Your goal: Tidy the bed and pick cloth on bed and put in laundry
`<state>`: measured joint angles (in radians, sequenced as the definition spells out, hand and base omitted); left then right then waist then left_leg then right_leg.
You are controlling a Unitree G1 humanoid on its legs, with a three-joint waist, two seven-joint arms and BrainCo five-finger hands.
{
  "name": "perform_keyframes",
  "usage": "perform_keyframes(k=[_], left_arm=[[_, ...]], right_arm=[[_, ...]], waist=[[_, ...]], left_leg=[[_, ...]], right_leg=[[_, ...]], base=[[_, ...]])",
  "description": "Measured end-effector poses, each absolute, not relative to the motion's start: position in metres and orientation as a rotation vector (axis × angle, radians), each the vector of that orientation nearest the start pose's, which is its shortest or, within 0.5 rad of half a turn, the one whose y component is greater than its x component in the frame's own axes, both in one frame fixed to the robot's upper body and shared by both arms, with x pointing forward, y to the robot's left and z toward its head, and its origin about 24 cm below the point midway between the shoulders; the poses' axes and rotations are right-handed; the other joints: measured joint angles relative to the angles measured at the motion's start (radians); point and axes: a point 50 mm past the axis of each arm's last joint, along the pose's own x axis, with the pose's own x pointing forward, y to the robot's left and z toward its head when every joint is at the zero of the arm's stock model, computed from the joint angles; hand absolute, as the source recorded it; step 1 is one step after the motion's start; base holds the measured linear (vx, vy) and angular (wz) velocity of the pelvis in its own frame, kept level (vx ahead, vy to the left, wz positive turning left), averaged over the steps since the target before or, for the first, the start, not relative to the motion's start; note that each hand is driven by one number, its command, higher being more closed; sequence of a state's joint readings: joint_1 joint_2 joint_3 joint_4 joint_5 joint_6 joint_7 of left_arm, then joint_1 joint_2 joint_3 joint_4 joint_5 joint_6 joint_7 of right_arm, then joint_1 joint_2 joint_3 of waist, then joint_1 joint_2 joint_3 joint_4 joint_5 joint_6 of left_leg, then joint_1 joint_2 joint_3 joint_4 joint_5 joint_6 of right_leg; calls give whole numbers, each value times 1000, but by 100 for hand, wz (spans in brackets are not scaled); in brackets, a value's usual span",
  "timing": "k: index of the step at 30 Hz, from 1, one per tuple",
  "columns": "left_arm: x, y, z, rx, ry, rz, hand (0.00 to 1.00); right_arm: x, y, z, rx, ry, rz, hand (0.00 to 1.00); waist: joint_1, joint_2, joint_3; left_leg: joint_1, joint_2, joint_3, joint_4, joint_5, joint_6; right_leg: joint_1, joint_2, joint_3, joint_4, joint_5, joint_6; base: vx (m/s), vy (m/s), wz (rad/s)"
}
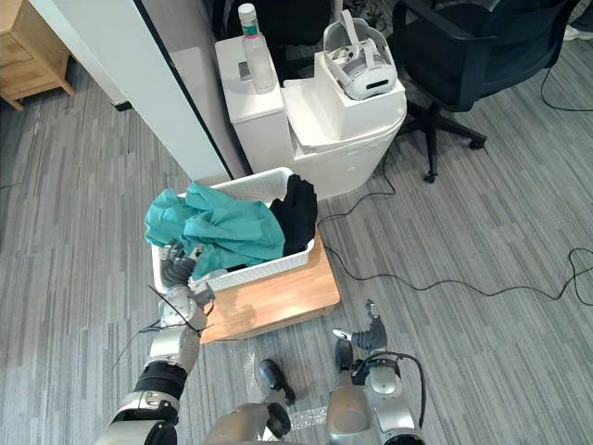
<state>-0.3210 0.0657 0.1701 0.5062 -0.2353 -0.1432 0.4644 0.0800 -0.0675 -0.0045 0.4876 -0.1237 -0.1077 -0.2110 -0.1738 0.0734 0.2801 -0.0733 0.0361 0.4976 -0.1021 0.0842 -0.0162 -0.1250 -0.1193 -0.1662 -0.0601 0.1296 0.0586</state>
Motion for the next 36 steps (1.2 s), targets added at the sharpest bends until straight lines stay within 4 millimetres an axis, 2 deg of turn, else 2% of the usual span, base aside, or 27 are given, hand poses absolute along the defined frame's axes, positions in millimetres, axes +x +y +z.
perform_keyframes(k=[7,9,12,14,18,19,21,25,26,27,29,32,36], left_arm=[[307,208,48,-246,-36,585,0],[303,207,60,-271,-107,576,0],[294,203,63,-290,-146,568,0],[286,203,52,-287,-117,570,0],[252,208,15,-279,5,546,0],[248,208,11,-273,21,535,0],[232,205,-4,-258,82,487,0],[206,209,-32,-222,205,490,0],[193,214,-48,-209,286,526,0],[187,216,-57,-210,332,540,0],[154,219,-91,-207,529,579,0],[121,211,-123,-143,741,527,0],[97,203,-143,-147,891,506,0]], right_arm=[[200,-187,-71,-202,445,-211,0],[198,-190,-71,-196,448,-228,0],[196,-195,-73,-188,460,-250,0],[194,-199,-77,-189,483,-262,0],[185,-203,-91,-185,559,-279,0],[184,-203,-93,-182,572,-282,0],[176,-205,-101,-175,621,-284,0],[160,-214,-116,-138,715,-333,0],[154,-216,-120,-112,743,-360,0],[151,-217,-122,-78,754,-377,0],[140,-218,-131,24,803,-417,0],[126,-214,-141,142,861,-450,0],[113,-210,-149,203,911,-444,0]], waist=[[2,-1,0],[4,-1,0],[20,-1,0],[25,-1,0],[28,-11,-7],[29,-13,-10],[53,-24,-20],[78,-39,-51],[79,-42,-62],[79,-44,-65],[79,-49,-85],[84,-57,-97],[103,-58,-121]], left_leg=[[11,0,-9,0,0,0],[23,0,-19,0,0,0],[35,0,-25,0,0,0],[50,0,-31,0,-3,4],[87,-1,-51,0,-4,6],[88,-1,-56,0,-5,6],[94,0,-60,0,-5,6],[110,-2,-67,0,-12,9],[121,-3,-68,0,-16,11],[127,-4,-68,0,-19,11],[144,-5,-65,0,-28,8],[157,-5,-66,-1,-35,4],[161,-5,-66,-1,-41,1]], right_leg=[[22,0,-13,-8,0,0],[39,0,-21,-12,-2,1],[54,1,-25,-15,-3,2],[75,1,-33,-15,-9,2],[123,-1,-65,-11,-30,7],[126,-1,-71,-10,-34,8],[137,-1,-78,-10,-45,10],[159,-1,-81,-11,-53,13],[169,-2,-81,-11,-57,15],[176,-3,-81,-11,-59,16],[193,-3,-83,-11,-67,19],[211,-3,-86,-11,-75,20],[212,-3,-86,-12,-82,21]], base=[[29,-14,4],[19,-15,10],[10,-9,4],[12,-9,12],[9,-1,16],[7,4,23],[4,3,13],[16,9,5],[36,20,1],[40,20,-2],[39,19,-3],[14,4,0],[38,3,-1]])
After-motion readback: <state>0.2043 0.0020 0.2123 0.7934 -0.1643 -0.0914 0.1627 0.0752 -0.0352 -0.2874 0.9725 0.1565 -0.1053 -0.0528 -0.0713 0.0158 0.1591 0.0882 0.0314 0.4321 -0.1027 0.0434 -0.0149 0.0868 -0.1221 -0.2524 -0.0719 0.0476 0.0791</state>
